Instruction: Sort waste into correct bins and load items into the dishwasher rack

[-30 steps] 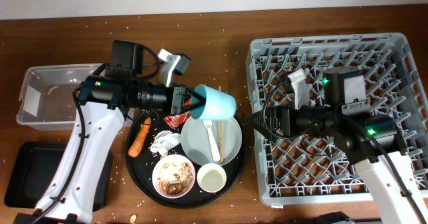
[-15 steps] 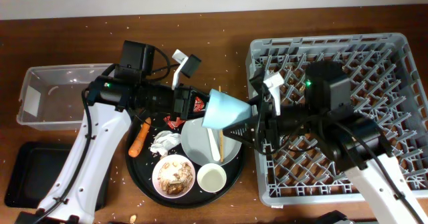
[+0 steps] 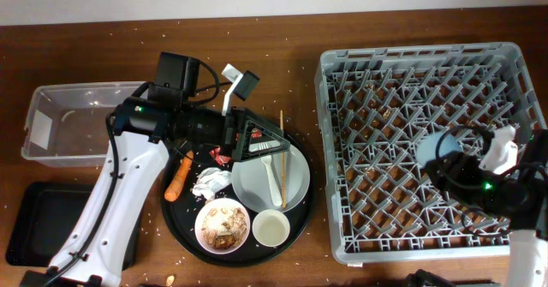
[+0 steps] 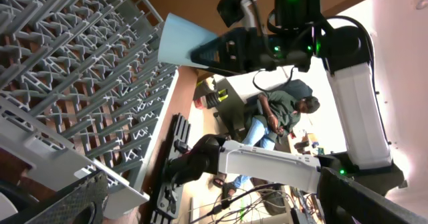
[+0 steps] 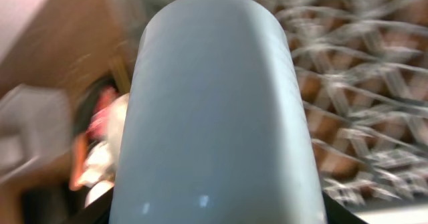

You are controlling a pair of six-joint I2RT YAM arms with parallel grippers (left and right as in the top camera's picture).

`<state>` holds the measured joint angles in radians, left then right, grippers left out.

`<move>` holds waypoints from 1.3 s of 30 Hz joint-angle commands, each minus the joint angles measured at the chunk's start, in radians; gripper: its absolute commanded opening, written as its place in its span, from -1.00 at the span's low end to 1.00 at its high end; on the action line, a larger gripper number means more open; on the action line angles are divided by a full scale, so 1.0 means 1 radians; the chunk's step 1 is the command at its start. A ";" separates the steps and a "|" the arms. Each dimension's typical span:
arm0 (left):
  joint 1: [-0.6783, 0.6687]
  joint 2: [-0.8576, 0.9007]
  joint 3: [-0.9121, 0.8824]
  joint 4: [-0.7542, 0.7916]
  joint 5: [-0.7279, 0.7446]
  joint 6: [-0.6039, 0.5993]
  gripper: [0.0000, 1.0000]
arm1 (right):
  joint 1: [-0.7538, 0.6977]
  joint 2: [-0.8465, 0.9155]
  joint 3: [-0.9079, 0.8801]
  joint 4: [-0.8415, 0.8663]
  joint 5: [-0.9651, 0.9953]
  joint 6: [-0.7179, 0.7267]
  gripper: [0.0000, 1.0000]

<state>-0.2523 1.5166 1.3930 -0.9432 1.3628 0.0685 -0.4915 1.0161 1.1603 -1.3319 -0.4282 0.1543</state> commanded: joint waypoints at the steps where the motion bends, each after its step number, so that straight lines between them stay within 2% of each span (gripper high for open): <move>1: 0.000 0.002 0.003 0.000 0.002 0.016 0.98 | -0.083 0.069 0.004 -0.059 0.261 0.011 0.22; 3: 0.000 0.002 0.003 0.000 0.002 0.016 0.98 | -0.124 0.143 0.004 -0.085 0.360 0.012 0.22; 5: 0.000 0.002 0.003 -0.001 0.002 0.016 0.98 | -0.124 0.214 0.004 -0.092 0.438 0.072 0.22; 7: 0.000 0.002 0.003 -0.001 0.002 0.016 0.98 | -0.123 0.283 0.004 -0.096 0.435 0.075 0.28; 8: 0.000 0.002 0.003 -0.001 0.002 0.016 0.98 | -0.117 0.317 0.004 -0.105 0.431 0.075 0.57; 9: 0.000 0.002 0.003 -0.001 -0.002 0.016 0.98 | -0.109 0.333 0.004 -0.108 0.393 0.065 0.77; 10: 0.000 0.002 0.003 -0.001 -0.047 0.016 0.98 | -0.109 0.331 0.011 -0.107 0.331 0.026 0.87; 11: -0.002 0.002 0.003 -0.014 -0.147 0.015 0.98 | -0.109 0.324 0.039 -0.113 0.298 -0.001 0.96; 12: -0.001 0.002 0.003 -0.044 -0.309 -0.007 0.96 | -0.109 0.306 0.090 -0.141 0.294 -0.001 0.97; 13: -0.002 0.002 0.003 -0.068 -0.392 -0.025 0.90 | -0.109 0.285 0.125 -0.158 0.254 -0.030 0.96; 15: -0.008 0.002 0.003 -0.143 -0.648 -0.094 0.78 | -0.109 0.175 0.198 -0.172 0.015 -0.120 0.90; 16: -0.020 0.002 0.003 -0.192 -0.781 -0.140 0.61 | -0.109 0.127 0.206 -0.170 -0.071 -0.146 0.89; 17: -0.076 0.002 0.003 -0.305 -0.954 -0.178 0.45 | -0.109 0.035 0.205 -0.170 -0.126 -0.166 0.88; 19: -0.174 0.002 0.000 -0.379 -1.081 -0.210 0.29 | -0.109 -0.027 0.205 -0.176 -0.126 -0.174 0.89; 20: -0.264 0.002 -0.013 -0.422 -1.231 -0.296 0.25 | -0.109 -0.053 0.205 -0.183 -0.125 -0.174 0.89; 21: -0.336 0.002 -0.037 -0.431 -1.300 -0.360 0.22 | -0.109 -0.060 0.205 -0.185 -0.126 -0.174 0.89; 23: -0.429 0.002 -0.118 -0.404 -1.315 -0.471 0.15 | -0.109 -0.056 0.204 -0.185 -0.126 -0.174 0.89; 26: -0.491 0.002 -0.244 -0.291 -1.299 -0.499 0.09 | -0.109 -0.033 0.204 -0.192 -0.126 -0.174 0.90; 29: -0.500 0.002 -0.364 -0.147 -1.247 -0.502 -0.17 | -0.109 -0.020 0.204 -0.195 -0.125 -0.174 0.90; 30: -0.500 0.002 -0.381 -0.123 -1.237 -0.502 -0.28 | -0.109 -0.020 0.204 -0.195 -0.125 -0.174 0.90; 31: -0.500 0.002 -0.383 -0.102 -1.240 -0.502 -0.61 | -0.109 -0.020 0.204 -0.195 -0.125 -0.174 0.89; 32: -0.500 0.002 -0.381 -0.076 -1.239 -0.502 -0.81 | -0.109 -0.020 0.204 -0.195 -0.125 -0.174 0.90; 33: -0.496 0.002 -0.369 -0.075 -1.239 -0.501 -1.00 | -0.109 -0.020 0.204 -0.195 -0.125 -0.174 0.90; 35: -0.459 -0.006 -0.275 -0.185 -1.236 -0.477 -0.99 | -0.109 -0.020 0.204 -0.196 -0.125 -0.174 0.90; 37: -0.365 -0.030 -0.074 -0.354 -1.222 -0.421 -1.00 | -0.109 -0.020 0.204 -0.198 -0.126 -0.174 0.89; 38: -0.291 -0.045 0.024 -0.375 -1.141 -0.347 -1.00 | -0.097 -0.021 0.204 -0.199 -0.162 -0.174 0.88; 39: -0.172 -0.063 0.105 -0.314 -0.918 -0.253 -1.00 | -0.037 -0.021 0.204 -0.214 -0.283 -0.255 0.82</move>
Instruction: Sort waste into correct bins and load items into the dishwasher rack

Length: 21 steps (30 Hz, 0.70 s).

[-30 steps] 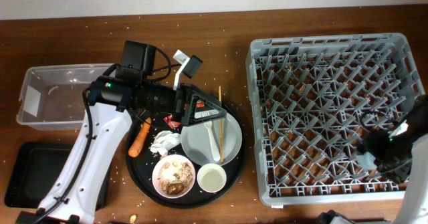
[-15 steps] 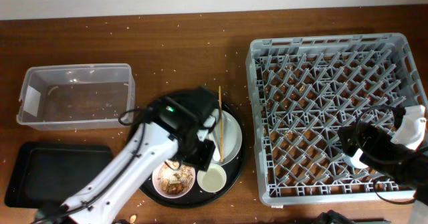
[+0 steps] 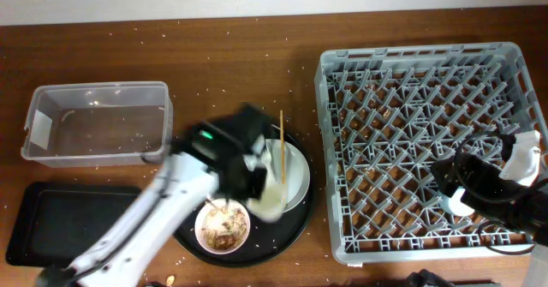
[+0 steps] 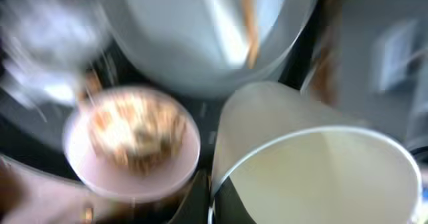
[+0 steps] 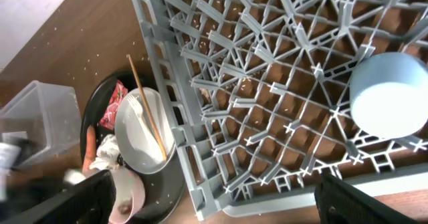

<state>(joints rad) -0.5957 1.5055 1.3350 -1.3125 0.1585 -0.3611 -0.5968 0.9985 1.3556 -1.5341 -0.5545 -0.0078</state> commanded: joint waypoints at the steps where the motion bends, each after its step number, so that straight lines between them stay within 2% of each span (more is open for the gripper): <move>1: 0.263 -0.053 0.175 0.145 0.502 0.205 -1.00 | 0.137 -0.003 0.009 -0.023 -0.196 -0.118 0.80; 2: 0.317 -0.045 0.172 0.207 0.675 0.229 -1.00 | 0.242 -0.004 0.009 -0.018 -0.259 -0.133 0.80; 3: 0.356 -0.020 0.172 0.237 0.880 0.290 -1.00 | 0.351 -0.003 0.009 0.001 -0.425 -0.219 0.81; 5: 0.350 0.016 0.172 0.235 1.103 0.359 -1.00 | 0.512 -0.003 0.009 0.115 -0.509 -0.207 0.75; 6: 0.344 0.020 0.172 0.235 1.157 0.378 -1.00 | 0.570 0.006 0.009 0.192 -0.510 -0.155 0.74; 7: 0.336 0.020 0.172 0.235 1.192 0.378 -1.00 | 0.636 0.028 0.009 0.295 -0.511 -0.101 0.74; 10: 0.335 0.020 0.172 0.235 1.263 0.378 -1.00 | 0.690 0.134 0.009 0.402 -0.508 -0.084 0.71; 14: 0.328 0.020 0.172 0.235 1.271 0.377 -1.00 | 0.734 0.227 0.009 0.566 -0.716 -0.114 0.66; 16: 0.319 0.020 0.172 0.236 1.266 0.378 -1.00 | 0.804 0.231 0.009 0.596 -0.712 -0.114 0.49; 17: 0.319 0.020 0.172 0.237 1.266 0.378 -1.00 | 0.828 0.231 0.009 0.595 -0.693 -0.114 0.22; 19: 0.319 0.020 0.172 0.239 1.251 0.377 -0.99 | 0.824 0.230 0.009 0.593 -0.686 -0.111 0.13; 21: 0.319 0.020 0.172 0.239 1.228 0.377 0.02 | 0.806 0.224 0.010 0.592 -0.676 -0.106 -0.01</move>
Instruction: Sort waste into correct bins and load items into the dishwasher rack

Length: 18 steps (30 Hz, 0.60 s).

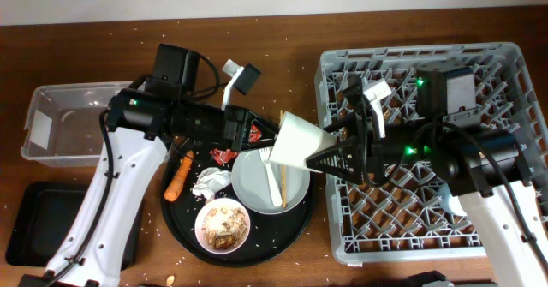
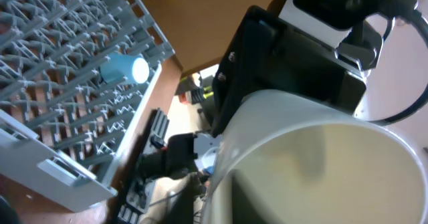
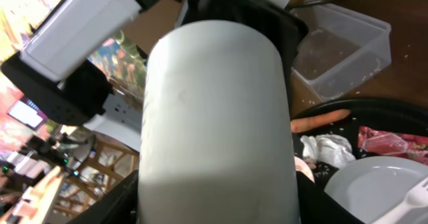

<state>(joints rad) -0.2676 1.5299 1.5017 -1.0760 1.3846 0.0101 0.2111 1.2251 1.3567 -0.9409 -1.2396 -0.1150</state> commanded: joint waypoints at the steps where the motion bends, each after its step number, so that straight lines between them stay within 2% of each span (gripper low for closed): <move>1: -0.010 -0.004 0.005 0.002 -0.025 0.006 0.39 | -0.035 -0.014 0.009 -0.001 0.031 0.030 -0.02; 2: -0.008 -0.004 0.005 0.003 -0.064 0.006 0.98 | -0.085 -0.034 0.009 -0.016 0.100 0.069 -0.03; 3: -0.006 -0.004 0.005 0.002 -0.107 0.006 0.98 | -0.128 -0.050 0.009 -0.041 0.175 0.100 -0.03; 4: 0.002 -0.004 0.005 0.002 -0.187 0.005 0.98 | -0.235 -0.087 0.009 -0.107 0.301 0.144 -0.03; 5: 0.010 -0.004 0.006 -0.002 -0.237 0.005 0.98 | -0.312 -0.109 0.009 -0.156 0.376 0.151 -0.11; 6: 0.019 -0.004 0.006 -0.006 -0.285 0.002 0.98 | -0.456 -0.138 0.009 -0.233 0.492 0.151 -0.10; 8: 0.029 -0.004 0.006 -0.006 -0.289 0.002 0.98 | -0.642 -0.150 0.009 -0.339 0.629 0.153 -0.10; 10: 0.029 -0.004 0.005 -0.015 -0.328 0.002 0.98 | -0.819 -0.106 0.009 -0.428 0.954 0.280 -0.02; 12: 0.029 -0.004 0.006 -0.024 -0.335 0.002 0.98 | -0.908 -0.034 0.009 -0.449 1.155 0.351 -0.02; 18: 0.028 -0.004 0.005 -0.078 -0.371 0.003 0.98 | -1.051 0.260 0.009 -0.359 1.197 0.424 -0.02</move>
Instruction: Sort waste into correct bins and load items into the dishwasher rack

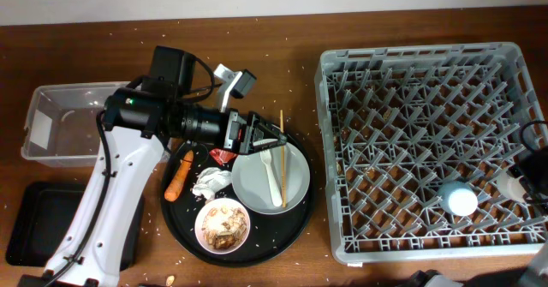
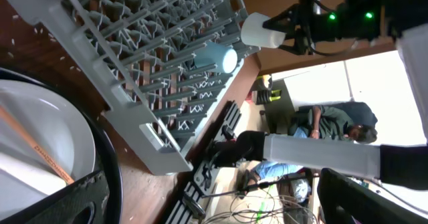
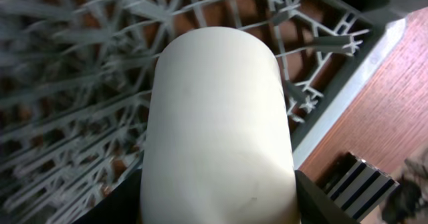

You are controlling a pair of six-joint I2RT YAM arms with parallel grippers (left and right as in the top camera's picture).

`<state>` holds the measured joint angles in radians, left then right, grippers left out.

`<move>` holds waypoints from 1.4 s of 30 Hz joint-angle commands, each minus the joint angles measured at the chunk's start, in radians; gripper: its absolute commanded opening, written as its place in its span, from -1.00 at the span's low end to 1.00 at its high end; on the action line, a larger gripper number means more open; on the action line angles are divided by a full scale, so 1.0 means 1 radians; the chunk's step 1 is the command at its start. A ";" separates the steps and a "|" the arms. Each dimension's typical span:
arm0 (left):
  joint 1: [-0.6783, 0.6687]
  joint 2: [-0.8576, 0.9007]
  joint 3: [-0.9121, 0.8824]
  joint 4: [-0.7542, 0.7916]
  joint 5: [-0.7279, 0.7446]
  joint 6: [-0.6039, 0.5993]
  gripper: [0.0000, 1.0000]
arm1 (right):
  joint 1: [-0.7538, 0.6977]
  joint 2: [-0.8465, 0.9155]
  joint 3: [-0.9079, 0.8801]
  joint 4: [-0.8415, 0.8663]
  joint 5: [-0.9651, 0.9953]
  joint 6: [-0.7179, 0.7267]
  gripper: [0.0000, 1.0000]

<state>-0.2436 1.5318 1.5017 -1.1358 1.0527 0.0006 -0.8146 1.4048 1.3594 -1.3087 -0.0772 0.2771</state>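
My right gripper (image 3: 217,207) is shut on a cream cup (image 3: 217,117), held above the grey dishwasher rack (image 1: 428,107) near its right front corner. The left wrist view shows that cup (image 2: 263,30) in the air beyond a blue cup (image 2: 217,57). The blue cup (image 1: 461,200) stands upside down in the rack's near right part. My left gripper (image 1: 264,137) hangs open and empty over the round black tray (image 1: 184,227). On the tray lie a white plate (image 1: 257,184) with a fork and a chopstick, a pink bowl of food scraps (image 1: 222,224), a carrot (image 1: 178,176), a crumpled tissue (image 1: 210,181) and a red wrapper (image 1: 223,154).
A clear plastic bin (image 1: 60,124) stands at the far left, a flat black bin (image 1: 34,227) in front of it. Crumbs are scattered over the wooden table. My right arm (image 1: 535,171) shows only at the overhead view's right edge.
The cream cup was between the tray and the rack, with both grippers at it. Now the right gripper alone holds it over the rack's right front corner; the left gripper is open over the tray.
First my right gripper held the blue cup over the rack while the left hung open above the tray. Then the blue cup stood in the rack and the left gripper was at the cream cup on the tray. Then both grippers met at that cup; now the right has it.
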 commanded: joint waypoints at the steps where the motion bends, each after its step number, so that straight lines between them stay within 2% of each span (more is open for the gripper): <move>1: 0.004 -0.006 0.005 -0.027 -0.079 0.012 0.98 | -0.024 0.128 0.006 0.008 0.029 0.031 0.18; 2: 0.004 -0.006 0.005 -0.033 -0.100 0.012 0.98 | -0.024 0.159 0.006 0.007 0.029 0.032 0.48; 3: 0.004 -0.006 0.006 -0.040 -0.110 0.012 0.99 | -0.025 0.169 0.010 0.011 0.012 0.032 0.58; 5: 0.005 -0.006 0.006 -0.060 -0.150 0.013 0.98 | -0.024 0.154 0.066 -0.010 -0.105 -0.016 0.59; 6: 0.004 -0.006 0.006 -0.068 -0.188 0.012 0.98 | -0.024 0.139 0.114 -0.047 -0.142 -0.033 0.59; 7: 0.004 -0.006 0.006 -0.090 -0.267 0.012 0.98 | -0.008 0.092 0.192 -0.128 -0.243 -0.108 0.59; 9: -0.013 -0.006 0.005 -0.162 -0.565 -0.034 0.67 | 0.095 -0.059 0.225 -0.194 -0.399 -0.222 0.59; 11: -0.104 -0.006 -0.026 -0.183 -0.921 -0.157 0.49 | 0.300 -0.219 0.215 -0.206 -0.398 -0.221 0.59; 13: -0.187 -0.006 -0.087 -0.159 -1.052 -0.256 0.42 | 0.467 -0.288 0.208 -0.203 -0.398 -0.216 0.50; 15: -0.209 -0.006 -0.120 -0.185 -1.236 -0.435 0.37 | 0.662 -0.304 0.201 -0.207 -0.398 -0.212 0.27; 17: -0.119 -0.035 -0.097 -0.195 -1.235 -0.441 0.38 | 0.945 -0.275 0.150 -0.140 -0.275 -0.084 0.25; 18: -0.042 -0.059 -0.072 -0.215 -1.229 -0.441 0.47 | 1.078 -0.246 0.120 -0.075 -0.181 -0.011 0.25; 19: 0.057 -0.089 -0.046 -0.229 -1.228 -0.441 0.71 | 1.237 -0.177 0.097 0.020 -0.071 0.056 0.27; 20: 0.104 -0.102 -0.040 -0.231 -1.221 -0.440 0.90 | 1.309 -0.122 0.096 0.063 -0.023 0.085 0.26; 22: 0.211 -0.134 -0.040 -0.248 -1.204 -0.440 0.98 | 1.427 0.085 0.096 0.190 0.076 0.162 0.26; 24: 0.290 -0.137 -0.040 -0.294 -1.208 -0.440 0.98 | 1.421 0.278 0.097 0.295 0.051 0.215 0.17; 26: 0.310 -0.137 -0.040 -0.317 -1.207 -0.440 0.98 | 1.404 0.443 0.097 0.377 -0.028 0.232 0.06; 29: 0.310 -0.137 -0.040 -0.316 -1.207 -0.441 0.99 | 1.405 0.577 0.097 0.417 -0.077 0.237 -0.05; 32: 0.310 -0.137 -0.040 -0.316 -1.207 -0.441 0.98 | 1.402 0.665 0.097 0.425 -0.069 0.270 -0.30; 34: 0.310 -0.137 -0.040 -0.316 -1.207 -0.441 0.98 | 1.403 0.678 0.096 0.428 -0.057 0.282 -0.49; 36: 0.310 -0.137 -0.040 -0.317 -1.207 -0.441 0.98 | 1.403 0.678 0.096 0.435 -0.043 0.282 -0.58; 37: 0.310 -0.137 -0.040 -0.316 -1.207 -0.441 0.98 | 1.403 0.678 0.097 0.432 -0.045 0.282 -0.92; 39: 0.310 -0.137 -0.040 -0.317 -1.207 -0.441 0.98 | 1.392 0.612 0.152 0.350 -0.041 0.208 -0.92; 40: 0.310 -0.137 -0.040 -0.316 -1.207 -0.441 0.98 | 1.362 0.501 0.220 0.263 -0.037 0.197 -0.92; 42: 0.310 -0.137 -0.040 -0.316 -1.207 -0.441 0.98 | 1.268 0.351 0.235 0.203 0.049 0.169 -0.92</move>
<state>0.0616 1.4006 1.4513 -1.4517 -0.1501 -0.4286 0.5282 1.8961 1.5528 -1.0775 -0.1131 0.4816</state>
